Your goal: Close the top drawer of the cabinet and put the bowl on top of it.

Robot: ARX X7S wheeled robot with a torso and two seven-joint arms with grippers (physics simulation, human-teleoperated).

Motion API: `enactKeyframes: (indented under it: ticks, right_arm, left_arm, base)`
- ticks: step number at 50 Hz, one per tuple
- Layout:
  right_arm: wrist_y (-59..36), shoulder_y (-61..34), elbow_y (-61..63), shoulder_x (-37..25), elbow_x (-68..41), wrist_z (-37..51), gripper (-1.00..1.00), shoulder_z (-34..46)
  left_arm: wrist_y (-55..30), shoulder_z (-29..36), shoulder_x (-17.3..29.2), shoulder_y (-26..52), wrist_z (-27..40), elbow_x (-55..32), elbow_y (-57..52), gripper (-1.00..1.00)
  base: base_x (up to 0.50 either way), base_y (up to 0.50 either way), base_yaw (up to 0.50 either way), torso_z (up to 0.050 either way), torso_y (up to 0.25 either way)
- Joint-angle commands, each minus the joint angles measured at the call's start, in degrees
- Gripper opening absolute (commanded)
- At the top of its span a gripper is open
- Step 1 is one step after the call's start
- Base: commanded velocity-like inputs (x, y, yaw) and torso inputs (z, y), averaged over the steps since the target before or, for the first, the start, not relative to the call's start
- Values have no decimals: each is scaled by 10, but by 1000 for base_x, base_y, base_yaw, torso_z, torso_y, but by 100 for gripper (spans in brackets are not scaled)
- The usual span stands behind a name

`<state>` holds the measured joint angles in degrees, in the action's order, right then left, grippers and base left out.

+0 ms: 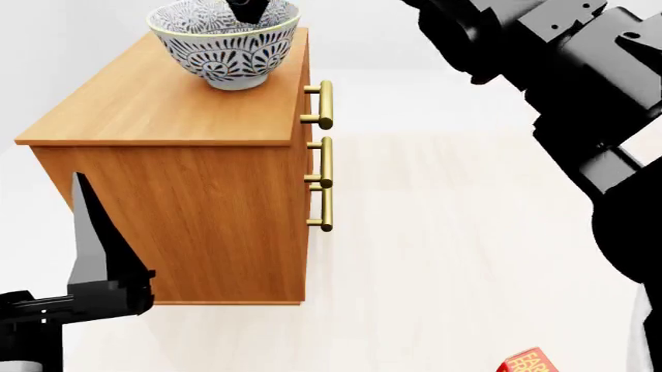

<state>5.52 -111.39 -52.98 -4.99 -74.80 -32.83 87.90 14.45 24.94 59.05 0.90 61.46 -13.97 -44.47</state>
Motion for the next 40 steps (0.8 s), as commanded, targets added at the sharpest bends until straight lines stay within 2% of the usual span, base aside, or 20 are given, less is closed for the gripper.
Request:
enactKeyframes:
  ticks: [1,3,6,8,12,18,26,40]
  right_arm:
    - [10,-20,275,-173,16,200,100,14]
    - [7,-24,319,-203,18,229,100,14]
    - [-6,-34,445,-282,27,329,100,15]
    - [-10,-36,469,-296,30,350,100,15]
    - [-16,-53,593,-370,46,433,100,9]
    - [3,-55,686,-431,58,507,100,-11]
    - [6,-78,781,-490,72,591,100,-38]
    - [13,-91,846,-552,69,672,100,-72]
  left_arm:
    - [-1,-2,0,-2,0,2,-4,100]
    - [-4,-3,1,-2,0,2,-7,100]
    - [-5,-2,-1,-1,0,2,-8,100]
    - [-6,-1,-2,-1,-1,4,-8,100]
    - [-4,-5,1,-6,2,7,-10,100]
    - [-4,-6,2,-9,3,10,-14,100]
    - [-1,-13,6,-13,5,9,-17,100]
    - [7,-31,22,-26,14,13,-35,100]
  base:
    - [0,0,0,0,0]
    - [0,0,0,0,0]
    - [0,0,0,0,0]
    - [0,0,0,0,0]
    - [0,0,0,0,0]
    - [0,0,0,0,0]
    - [0,0,0,0,0]
    - [0,0,0,0,0]
